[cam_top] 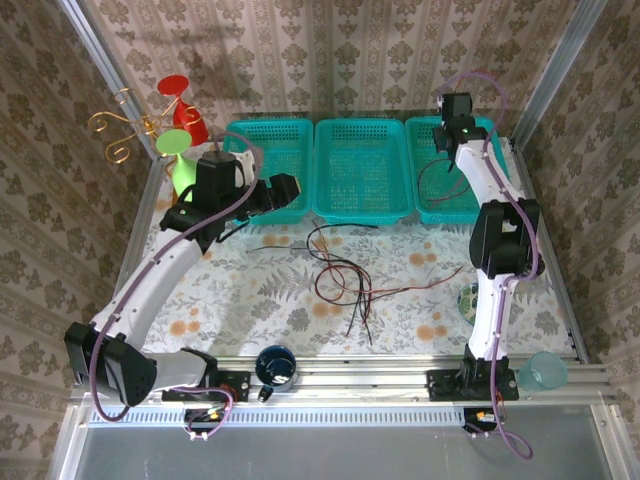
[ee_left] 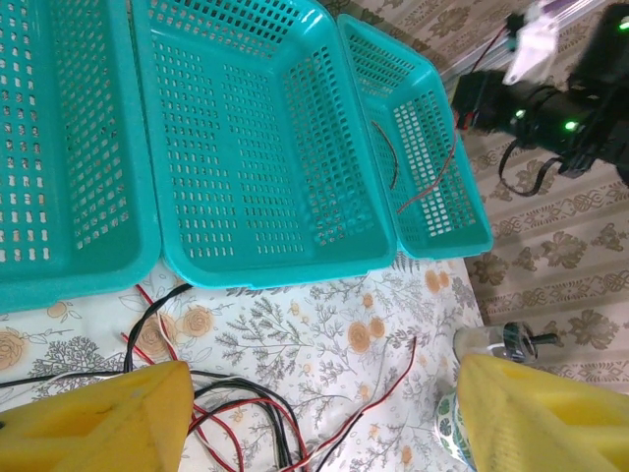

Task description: Untangle the cables

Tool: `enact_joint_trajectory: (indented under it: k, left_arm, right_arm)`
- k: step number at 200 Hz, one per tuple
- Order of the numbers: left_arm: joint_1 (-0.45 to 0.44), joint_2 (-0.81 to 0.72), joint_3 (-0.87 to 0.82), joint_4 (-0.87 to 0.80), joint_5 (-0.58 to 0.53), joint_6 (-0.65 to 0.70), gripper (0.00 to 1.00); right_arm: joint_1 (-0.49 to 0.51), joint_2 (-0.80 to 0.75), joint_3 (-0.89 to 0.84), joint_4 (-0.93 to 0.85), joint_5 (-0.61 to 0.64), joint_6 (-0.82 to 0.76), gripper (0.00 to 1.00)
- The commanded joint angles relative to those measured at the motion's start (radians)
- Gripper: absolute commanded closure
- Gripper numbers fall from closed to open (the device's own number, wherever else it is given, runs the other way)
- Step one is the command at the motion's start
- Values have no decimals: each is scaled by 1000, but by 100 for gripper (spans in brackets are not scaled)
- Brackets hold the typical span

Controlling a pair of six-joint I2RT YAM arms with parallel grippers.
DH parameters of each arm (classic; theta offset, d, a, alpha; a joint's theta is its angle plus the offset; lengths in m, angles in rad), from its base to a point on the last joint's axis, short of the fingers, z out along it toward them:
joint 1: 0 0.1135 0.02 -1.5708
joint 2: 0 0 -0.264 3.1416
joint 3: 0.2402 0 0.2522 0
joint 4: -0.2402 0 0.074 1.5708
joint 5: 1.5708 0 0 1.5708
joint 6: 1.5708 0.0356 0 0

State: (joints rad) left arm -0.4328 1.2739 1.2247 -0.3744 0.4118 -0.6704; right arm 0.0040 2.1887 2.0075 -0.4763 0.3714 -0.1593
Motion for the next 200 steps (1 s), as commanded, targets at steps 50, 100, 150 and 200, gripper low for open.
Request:
enact_joint_trajectory:
  k: [50, 100, 150, 200]
  left_arm:
    - [-17, -21, -34, 36, 2, -11, 28]
    - [-18, -18, -35, 46, -7, -15, 28]
    - [-58, -10, -37, 58, -23, -18, 28]
    - [-69, -24, -71, 91, -42, -26, 28]
  right_arm:
    - [-37, 182, 204, -448, -210, 173, 100]
    - [-46, 192, 207, -486, -323, 166, 100]
    - [-65, 196, 257, -590, -583, 110, 94]
    - [-68, 46, 140, -539, -669, 70, 98]
